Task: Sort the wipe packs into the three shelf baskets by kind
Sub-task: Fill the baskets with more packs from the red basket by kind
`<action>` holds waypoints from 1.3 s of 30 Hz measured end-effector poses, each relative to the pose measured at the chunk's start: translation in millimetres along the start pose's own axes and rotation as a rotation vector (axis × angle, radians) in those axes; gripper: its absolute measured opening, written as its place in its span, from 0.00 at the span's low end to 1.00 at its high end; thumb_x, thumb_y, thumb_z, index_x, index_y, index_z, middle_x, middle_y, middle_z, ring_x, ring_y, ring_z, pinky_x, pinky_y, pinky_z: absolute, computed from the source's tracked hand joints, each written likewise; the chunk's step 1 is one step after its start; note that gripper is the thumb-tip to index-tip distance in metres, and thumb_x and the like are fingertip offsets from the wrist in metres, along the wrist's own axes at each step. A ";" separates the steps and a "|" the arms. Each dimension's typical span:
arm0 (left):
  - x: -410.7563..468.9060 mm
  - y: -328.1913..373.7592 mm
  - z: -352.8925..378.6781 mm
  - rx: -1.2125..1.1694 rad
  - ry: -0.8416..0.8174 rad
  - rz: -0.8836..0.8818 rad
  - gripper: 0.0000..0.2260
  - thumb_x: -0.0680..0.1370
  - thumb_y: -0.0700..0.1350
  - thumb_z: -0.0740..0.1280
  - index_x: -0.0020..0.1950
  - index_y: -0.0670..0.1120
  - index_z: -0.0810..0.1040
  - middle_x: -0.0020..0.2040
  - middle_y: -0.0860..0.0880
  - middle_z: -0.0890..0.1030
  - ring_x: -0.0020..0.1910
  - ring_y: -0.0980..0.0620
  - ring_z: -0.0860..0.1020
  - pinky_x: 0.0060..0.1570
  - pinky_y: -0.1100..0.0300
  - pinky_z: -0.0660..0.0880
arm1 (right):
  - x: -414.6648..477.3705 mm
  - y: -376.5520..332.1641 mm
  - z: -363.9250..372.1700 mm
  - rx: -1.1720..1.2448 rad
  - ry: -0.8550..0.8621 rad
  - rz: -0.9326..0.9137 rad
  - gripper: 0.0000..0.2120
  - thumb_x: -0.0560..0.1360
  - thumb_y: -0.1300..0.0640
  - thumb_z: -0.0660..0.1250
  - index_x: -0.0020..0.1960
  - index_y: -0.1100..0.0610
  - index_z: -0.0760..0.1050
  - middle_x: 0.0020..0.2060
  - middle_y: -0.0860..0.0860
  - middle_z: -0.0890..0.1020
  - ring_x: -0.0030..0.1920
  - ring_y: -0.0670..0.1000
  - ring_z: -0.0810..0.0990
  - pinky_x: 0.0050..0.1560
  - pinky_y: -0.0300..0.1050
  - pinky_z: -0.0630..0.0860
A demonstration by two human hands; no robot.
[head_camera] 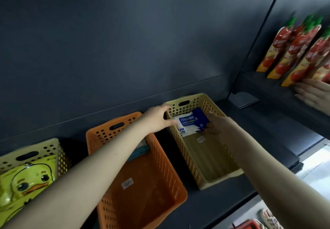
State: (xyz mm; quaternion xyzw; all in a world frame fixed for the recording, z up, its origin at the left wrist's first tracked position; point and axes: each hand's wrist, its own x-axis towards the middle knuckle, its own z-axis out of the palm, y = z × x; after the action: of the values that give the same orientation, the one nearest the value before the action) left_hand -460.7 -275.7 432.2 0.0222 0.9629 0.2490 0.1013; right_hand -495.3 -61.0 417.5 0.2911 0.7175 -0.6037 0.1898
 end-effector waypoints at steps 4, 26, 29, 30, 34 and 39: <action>-22.8 0.3 -20.1 -0.069 0.140 0.061 0.26 0.77 0.52 0.68 0.73 0.47 0.68 0.73 0.47 0.68 0.71 0.49 0.67 0.69 0.57 0.63 | -50.2 -15.7 -13.3 -0.149 0.016 -0.344 0.21 0.77 0.50 0.68 0.66 0.58 0.73 0.55 0.55 0.81 0.53 0.53 0.81 0.54 0.49 0.79; -332.9 37.8 79.7 -0.104 -0.237 0.315 0.18 0.79 0.52 0.65 0.67 0.48 0.74 0.65 0.51 0.77 0.63 0.53 0.75 0.60 0.59 0.71 | -323.2 229.2 -86.5 -1.022 0.140 -0.598 0.16 0.75 0.51 0.69 0.61 0.56 0.77 0.55 0.50 0.81 0.54 0.51 0.80 0.56 0.43 0.75; -347.2 38.6 114.4 -0.055 -0.296 0.283 0.18 0.79 0.52 0.65 0.67 0.48 0.74 0.65 0.50 0.77 0.62 0.52 0.75 0.59 0.60 0.71 | -323.1 265.2 -106.0 -1.073 0.140 -0.518 0.17 0.75 0.52 0.68 0.62 0.56 0.76 0.57 0.52 0.81 0.56 0.53 0.79 0.59 0.46 0.75; -350.0 38.8 126.6 -0.051 -0.312 0.273 0.18 0.79 0.52 0.65 0.66 0.48 0.75 0.64 0.50 0.77 0.61 0.51 0.76 0.59 0.59 0.72 | -320.7 276.4 -112.7 -1.091 0.141 -0.499 0.17 0.75 0.52 0.67 0.62 0.56 0.76 0.57 0.52 0.81 0.57 0.54 0.79 0.60 0.47 0.75; -349.8 41.3 183.3 -0.035 -0.374 0.230 0.18 0.79 0.50 0.65 0.66 0.45 0.75 0.64 0.47 0.78 0.61 0.49 0.76 0.59 0.59 0.72 | -292.5 325.6 -141.6 -1.130 0.107 -0.384 0.15 0.76 0.53 0.66 0.62 0.55 0.77 0.55 0.53 0.82 0.54 0.55 0.80 0.56 0.48 0.77; -343.6 49.2 277.6 0.000 -0.510 0.093 0.17 0.78 0.50 0.65 0.65 0.45 0.75 0.63 0.46 0.78 0.59 0.49 0.77 0.57 0.58 0.73 | -232.8 392.9 -182.5 -1.171 0.017 -0.286 0.14 0.77 0.52 0.65 0.60 0.55 0.78 0.56 0.54 0.82 0.54 0.55 0.80 0.46 0.40 0.71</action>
State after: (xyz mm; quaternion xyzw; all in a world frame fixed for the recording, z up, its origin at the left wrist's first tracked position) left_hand -67.6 -132.7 281.7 0.1283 0.9042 0.2396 0.3294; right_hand -50.2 113.3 302.1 0.0437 0.9642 -0.1253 0.2295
